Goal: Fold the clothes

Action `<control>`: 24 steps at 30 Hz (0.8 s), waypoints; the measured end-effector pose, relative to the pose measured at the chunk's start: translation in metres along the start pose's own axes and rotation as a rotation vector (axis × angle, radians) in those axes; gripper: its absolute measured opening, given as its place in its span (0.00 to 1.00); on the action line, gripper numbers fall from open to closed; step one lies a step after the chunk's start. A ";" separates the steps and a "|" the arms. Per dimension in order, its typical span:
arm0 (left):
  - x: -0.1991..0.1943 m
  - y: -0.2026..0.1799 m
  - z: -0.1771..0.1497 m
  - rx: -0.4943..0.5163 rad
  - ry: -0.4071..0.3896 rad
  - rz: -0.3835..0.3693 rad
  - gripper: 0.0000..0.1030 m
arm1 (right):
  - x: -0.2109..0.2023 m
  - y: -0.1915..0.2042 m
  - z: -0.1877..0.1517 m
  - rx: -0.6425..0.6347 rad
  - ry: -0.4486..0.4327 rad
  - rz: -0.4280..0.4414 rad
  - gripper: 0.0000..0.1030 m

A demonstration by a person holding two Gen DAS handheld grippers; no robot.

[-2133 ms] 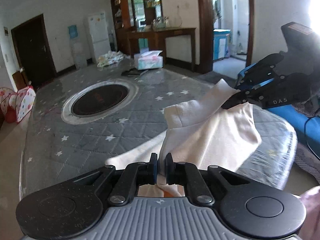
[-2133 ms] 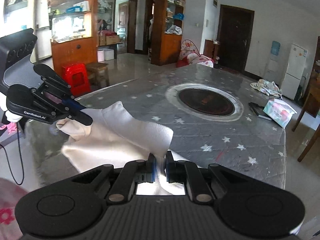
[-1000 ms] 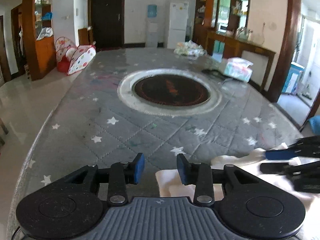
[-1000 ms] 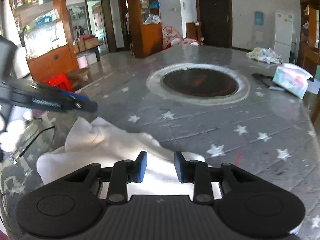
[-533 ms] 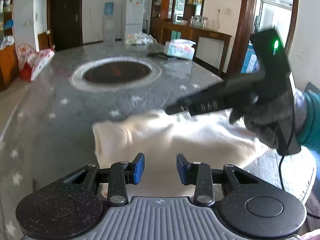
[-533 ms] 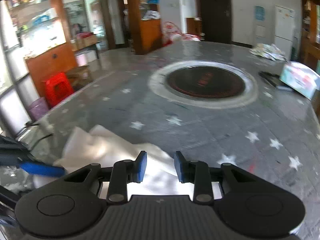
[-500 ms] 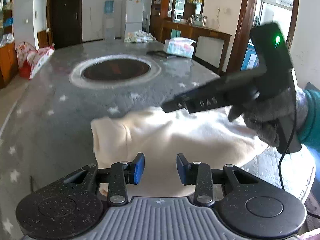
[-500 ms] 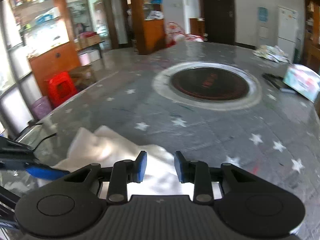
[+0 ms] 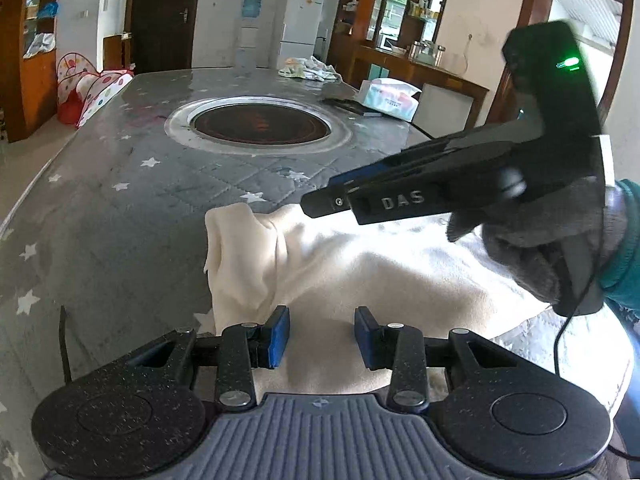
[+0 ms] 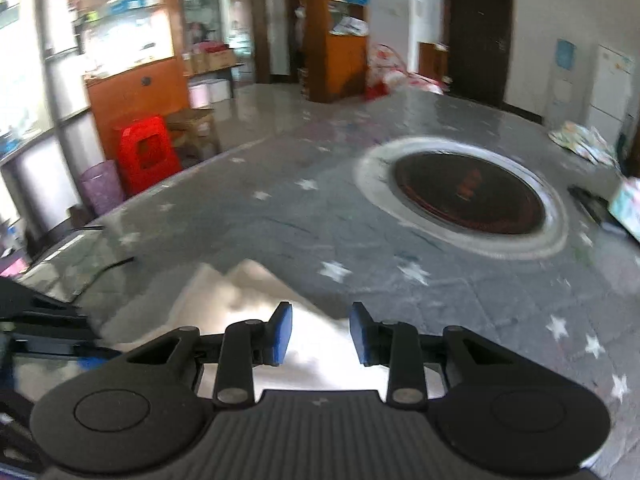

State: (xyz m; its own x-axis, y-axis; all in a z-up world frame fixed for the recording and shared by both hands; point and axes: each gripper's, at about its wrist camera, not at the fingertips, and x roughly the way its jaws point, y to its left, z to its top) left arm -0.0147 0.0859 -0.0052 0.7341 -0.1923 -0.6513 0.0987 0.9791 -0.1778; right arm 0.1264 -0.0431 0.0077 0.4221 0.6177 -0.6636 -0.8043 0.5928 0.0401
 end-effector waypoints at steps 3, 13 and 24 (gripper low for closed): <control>-0.003 0.001 -0.003 -0.015 -0.011 0.000 0.39 | 0.000 0.014 0.005 -0.036 0.014 0.077 0.30; -0.003 -0.002 -0.009 -0.008 -0.026 -0.007 0.46 | 0.040 0.038 0.016 -0.028 0.064 0.167 0.28; -0.016 0.006 0.009 -0.045 -0.044 -0.009 0.46 | -0.018 0.003 0.008 0.047 -0.034 0.088 0.29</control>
State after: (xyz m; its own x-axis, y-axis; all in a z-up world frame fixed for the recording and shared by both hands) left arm -0.0198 0.0950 0.0106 0.7625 -0.1969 -0.6163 0.0761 0.9733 -0.2168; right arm 0.1198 -0.0488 0.0254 0.3650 0.6856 -0.6299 -0.8192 0.5580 0.1326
